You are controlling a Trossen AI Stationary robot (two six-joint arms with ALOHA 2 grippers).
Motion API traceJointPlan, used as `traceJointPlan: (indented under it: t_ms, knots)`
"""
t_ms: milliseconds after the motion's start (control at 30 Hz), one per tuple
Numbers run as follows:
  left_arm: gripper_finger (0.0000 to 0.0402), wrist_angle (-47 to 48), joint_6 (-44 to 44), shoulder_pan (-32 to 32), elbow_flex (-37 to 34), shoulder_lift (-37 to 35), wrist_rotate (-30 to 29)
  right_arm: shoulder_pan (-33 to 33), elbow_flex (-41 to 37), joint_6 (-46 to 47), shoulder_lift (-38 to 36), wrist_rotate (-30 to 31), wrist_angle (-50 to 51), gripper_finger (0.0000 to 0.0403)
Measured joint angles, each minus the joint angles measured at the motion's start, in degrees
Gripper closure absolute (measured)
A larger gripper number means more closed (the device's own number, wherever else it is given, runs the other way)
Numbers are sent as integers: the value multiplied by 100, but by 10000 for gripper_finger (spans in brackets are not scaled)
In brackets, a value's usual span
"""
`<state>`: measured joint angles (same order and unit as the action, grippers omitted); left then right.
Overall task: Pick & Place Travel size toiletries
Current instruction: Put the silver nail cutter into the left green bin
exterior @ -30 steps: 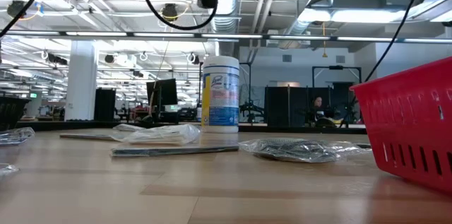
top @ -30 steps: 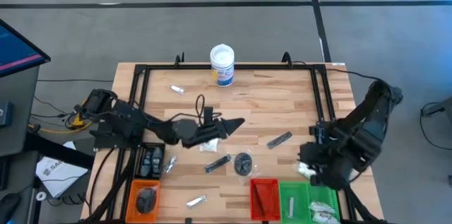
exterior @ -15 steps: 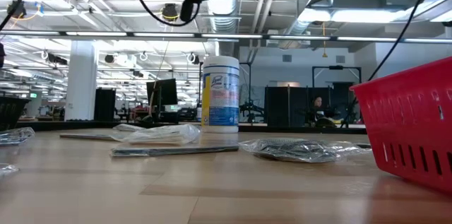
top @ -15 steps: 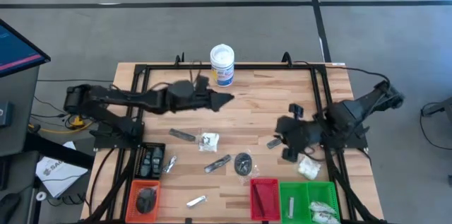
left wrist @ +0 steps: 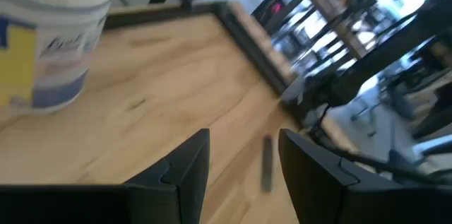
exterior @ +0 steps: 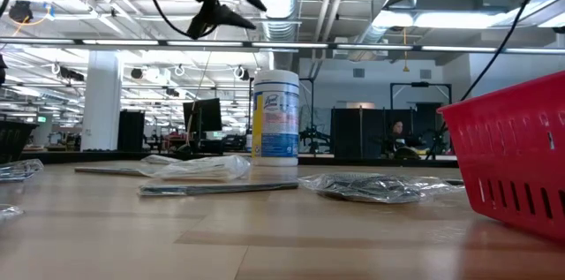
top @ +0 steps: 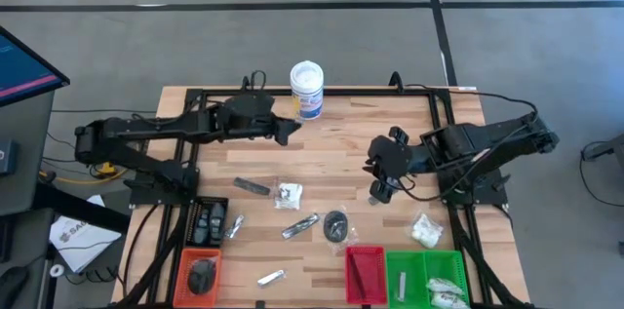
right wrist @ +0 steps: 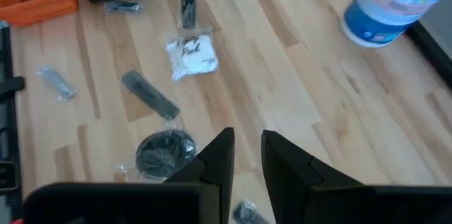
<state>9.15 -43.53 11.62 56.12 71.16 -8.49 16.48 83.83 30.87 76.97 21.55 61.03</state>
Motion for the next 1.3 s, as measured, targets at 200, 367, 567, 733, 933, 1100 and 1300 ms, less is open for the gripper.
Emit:
traceJointPlan:
  t_ms: [200,367,567,733,933,1100,1300]
  knots:
    - [238,743,-113,-120,-2,42,-306,-328,0,48,4,-374,-281,338]
    - [260,1429,-689,-141,0,37,-1248,-654,0,44,37,-512,-1155,338]
    - [352,1920,-835,189,0,158,-1405,-1042,9,116,206,-828,-2250,338]
    - [393,1953,-1232,488,1,413,-1606,-1093,0,277,487,-953,-3037,338]
    - [401,2096,-1410,1005,4,931,-1824,-975,0,280,783,-1230,-3511,338]
    - [401,3171,-1714,1528,0,1240,-1811,-894,0,214,785,-1281,-3454,338]
    - [401,3282,-1743,2008,-2,1321,-1994,-906,7,9,719,-1269,-3350,338]
